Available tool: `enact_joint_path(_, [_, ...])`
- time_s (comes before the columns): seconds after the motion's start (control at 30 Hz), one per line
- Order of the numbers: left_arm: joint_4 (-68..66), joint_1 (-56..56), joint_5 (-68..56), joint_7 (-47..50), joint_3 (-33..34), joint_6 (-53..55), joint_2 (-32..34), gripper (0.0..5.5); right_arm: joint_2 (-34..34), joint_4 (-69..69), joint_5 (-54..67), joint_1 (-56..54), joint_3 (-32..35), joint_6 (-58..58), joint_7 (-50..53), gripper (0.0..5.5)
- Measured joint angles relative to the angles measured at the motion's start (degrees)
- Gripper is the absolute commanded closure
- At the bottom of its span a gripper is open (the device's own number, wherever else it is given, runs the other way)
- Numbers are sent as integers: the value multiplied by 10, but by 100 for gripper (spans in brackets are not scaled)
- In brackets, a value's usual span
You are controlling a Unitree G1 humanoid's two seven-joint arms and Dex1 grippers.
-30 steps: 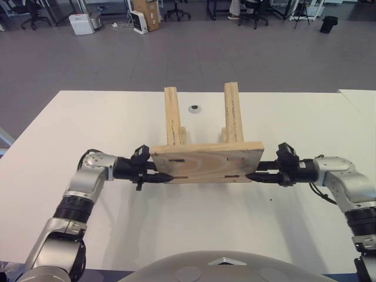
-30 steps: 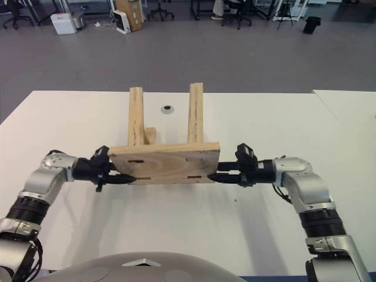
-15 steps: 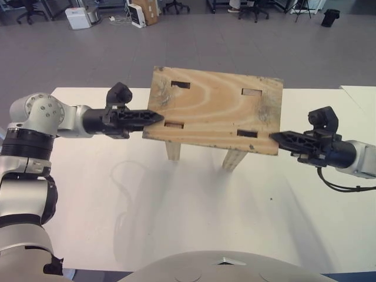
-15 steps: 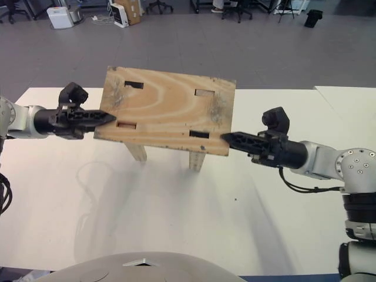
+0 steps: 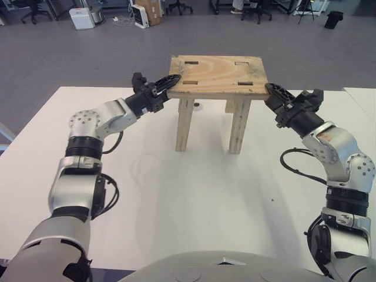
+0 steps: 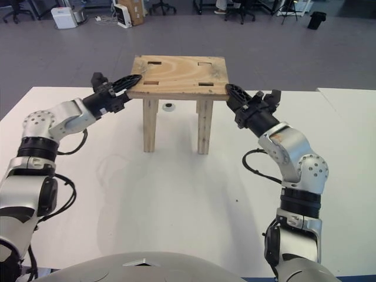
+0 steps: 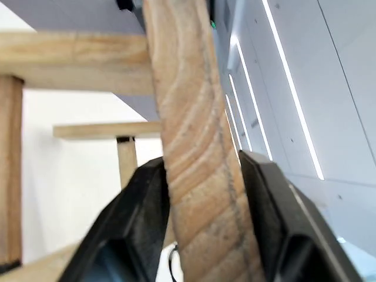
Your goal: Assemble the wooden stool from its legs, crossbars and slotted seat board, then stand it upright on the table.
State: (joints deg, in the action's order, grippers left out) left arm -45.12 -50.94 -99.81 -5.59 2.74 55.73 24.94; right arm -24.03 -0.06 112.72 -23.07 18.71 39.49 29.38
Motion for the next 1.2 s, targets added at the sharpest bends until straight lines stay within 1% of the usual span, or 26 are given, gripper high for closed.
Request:
enact_joint_path(0.07, [-29, -31, 60, 49, 17, -26, -24, 272, -1, 21, -11, -27, -1, -21, 73, 288])
enact_joint_path(0.13, [-29, -38, 118, 62, 34, -44, -27, 267, -12, 54, -42, -35, 11, -27, 104, 288])
enact_joint_path(0.2, [-3, -35, 158, 39, 58, -61, -12, 267, -24, 65, -52, -27, 34, -31, 95, 288])
enact_joint_path(0.27, [66, -9, 172, 14, 103, -71, -10, 267, -28, 60, -53, -27, 71, -39, 65, 288])
enact_joint_path(0.33, [155, 13, 147, 11, 162, -79, -22, 230, -28, 53, -55, -27, 98, -48, 43, 288])
enact_joint_path(0.37, [200, 27, 134, 15, 182, -82, -34, 220, -24, 48, -66, -24, 106, -52, 33, 288])
enact_joint_path(0.4, [234, 48, 122, 25, 191, -80, -50, 194, -19, 47, -72, -19, 106, -58, 28, 288])
enact_joint_path(0.43, [261, 72, 123, 39, 193, -77, -65, 172, -9, 48, -80, -13, 106, -61, 22, 288])
enact_joint_path(0.47, [290, 103, 127, 50, 193, -76, -80, 172, 3, 51, -97, -9, 104, -61, 14, 288])
enact_joint_path(0.5, [319, 130, 167, 43, 189, -91, -78, 172, 5, 50, -120, -6, 100, -62, 0, 288])
enact_joint_path(0.57, [348, 183, 274, 16, 175, -155, -45, 172, 4, 43, -182, 16, 86, -64, -41, 288])
enact_joint_path(0.63, [389, 287, 394, -20, 160, -231, -21, 172, 6, 37, -259, 59, 69, -74, -84, 288])
enact_joint_path(0.67, [402, 340, 421, -28, 158, -250, -29, 172, 16, 37, -287, 76, 68, -82, -98, 288])
enact_joint_path(0.7, [412, 364, 440, -31, 156, -263, -42, 172, 26, 35, -302, 81, 65, -85, -103, 288])
enact_joint_path(0.77, [439, 368, 466, -43, 156, -300, -54, 172, 35, 20, -335, 80, 58, -88, -119, 288])
enact_joint_path(0.87, [456, 382, 487, -53, 162, -328, -73, 172, 55, 12, -382, 82, 57, -100, -130, 288])
enact_joint_path(0.93, [456, 396, 489, -53, 173, -335, -84, 172, 72, 4, -398, 94, 58, -105, -139, 288])
enact_joint_path(1.2, [444, 408, 509, -62, 215, -349, -84, 172, 113, -10, -436, 101, 57, -105, -159, 288])
